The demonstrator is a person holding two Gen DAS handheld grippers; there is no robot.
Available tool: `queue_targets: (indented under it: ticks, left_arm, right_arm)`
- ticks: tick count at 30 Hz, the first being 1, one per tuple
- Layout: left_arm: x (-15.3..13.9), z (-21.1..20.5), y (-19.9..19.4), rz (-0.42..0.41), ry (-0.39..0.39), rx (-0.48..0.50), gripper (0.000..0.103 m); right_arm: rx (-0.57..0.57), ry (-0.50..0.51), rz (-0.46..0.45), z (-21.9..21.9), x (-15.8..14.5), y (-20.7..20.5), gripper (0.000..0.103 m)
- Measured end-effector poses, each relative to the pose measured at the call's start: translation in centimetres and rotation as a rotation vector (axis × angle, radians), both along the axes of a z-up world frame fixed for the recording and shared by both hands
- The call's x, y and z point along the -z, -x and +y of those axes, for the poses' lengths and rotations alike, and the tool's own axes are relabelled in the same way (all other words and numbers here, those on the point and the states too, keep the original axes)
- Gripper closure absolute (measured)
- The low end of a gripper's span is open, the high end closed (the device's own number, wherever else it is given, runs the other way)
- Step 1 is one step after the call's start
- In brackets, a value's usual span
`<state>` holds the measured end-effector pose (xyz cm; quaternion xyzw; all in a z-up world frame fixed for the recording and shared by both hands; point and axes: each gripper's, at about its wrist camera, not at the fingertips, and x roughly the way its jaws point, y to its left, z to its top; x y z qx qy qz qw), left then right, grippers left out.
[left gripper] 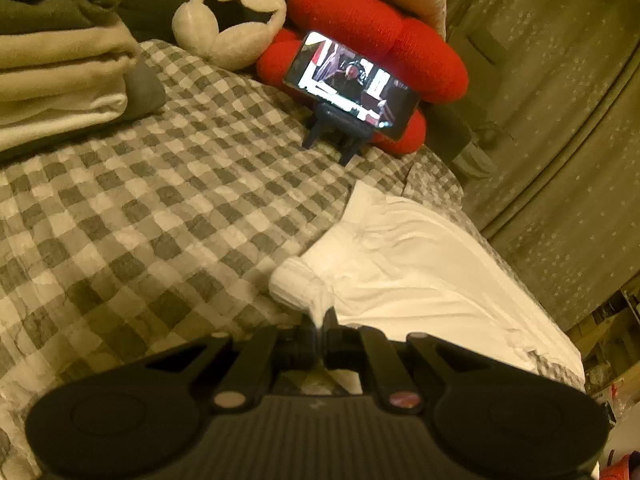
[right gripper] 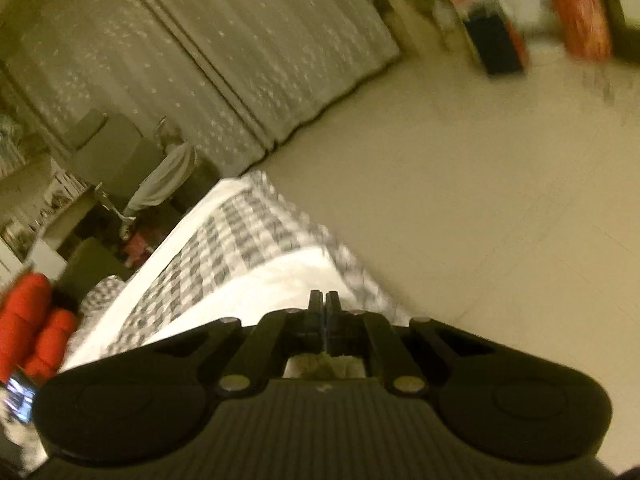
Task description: Fold clothes
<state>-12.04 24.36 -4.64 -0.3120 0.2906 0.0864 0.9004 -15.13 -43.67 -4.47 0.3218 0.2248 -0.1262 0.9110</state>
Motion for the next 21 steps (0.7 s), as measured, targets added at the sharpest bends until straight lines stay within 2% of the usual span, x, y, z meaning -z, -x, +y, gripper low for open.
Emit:
queue_targets:
  ticks: [7,12,18,21]
  left_arm:
    - [-0.4,0.3,0.6,-0.008,0.041,0.008,0.100]
    - [-0.6,0.7,0.9,-0.010,0.082,0.012,0.100]
    - [-0.5,0.3,1.0,0.003,0.059,0.031,0.100]
    - [-0.3,0.1,0.9,0.015,0.048,0.038,0.100]
  right_arm:
    - [0.095,0.103,-0.026,0.2,-1.1,2.1,0.101]
    - [0.126,0.114,-0.034,0.1,-0.7,2.7,0.101]
    - [0.143,0.159,-0.085,0.1,-2.4,2.5,0.101]
    - [0.163,0.153,-0.070,-0.5,-1.7,2.6,0.101]
